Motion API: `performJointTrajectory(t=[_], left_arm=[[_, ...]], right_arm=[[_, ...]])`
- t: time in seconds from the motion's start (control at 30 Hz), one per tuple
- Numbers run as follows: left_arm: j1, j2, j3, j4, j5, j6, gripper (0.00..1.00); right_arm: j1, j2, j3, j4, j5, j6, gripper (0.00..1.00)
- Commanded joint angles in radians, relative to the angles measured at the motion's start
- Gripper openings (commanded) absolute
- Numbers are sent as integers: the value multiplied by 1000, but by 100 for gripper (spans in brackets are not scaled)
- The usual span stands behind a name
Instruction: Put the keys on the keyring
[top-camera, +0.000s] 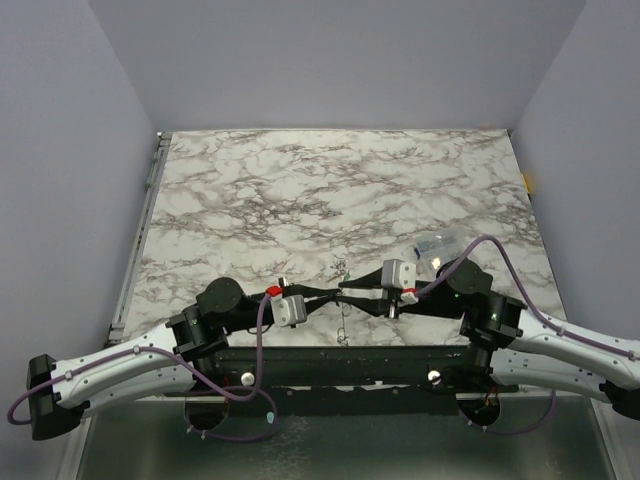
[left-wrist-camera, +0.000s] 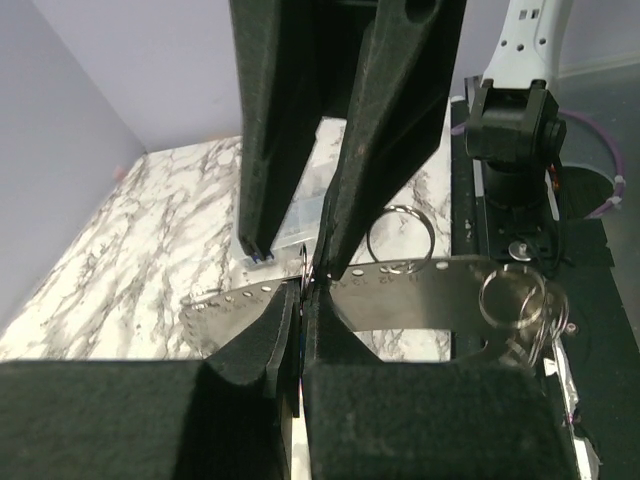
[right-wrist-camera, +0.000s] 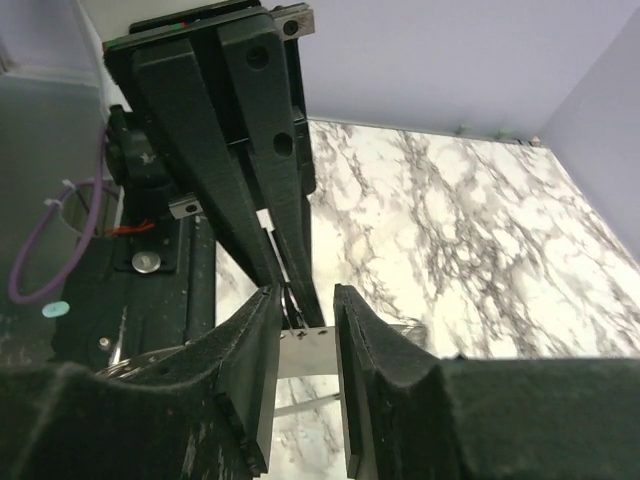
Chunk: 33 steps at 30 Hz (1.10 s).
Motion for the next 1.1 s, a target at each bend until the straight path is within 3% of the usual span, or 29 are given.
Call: performJointTrajectory(t=[0.0,0.17,0.47,1.07], left_arm=[[-4,7,34,4,-9,17,0],[-4,16,37,-1,-11,21,0],[-4,38,42,-11,-14,22,0],[-4,76,61,-56,-33,32,0]], right_arm=[[3,0,112,-236,79,-57,38],[3,6,208,-422,113,-99,49],[3,84,320,-643,143,-176,51],[3,222,431,-738,139,-266,46]])
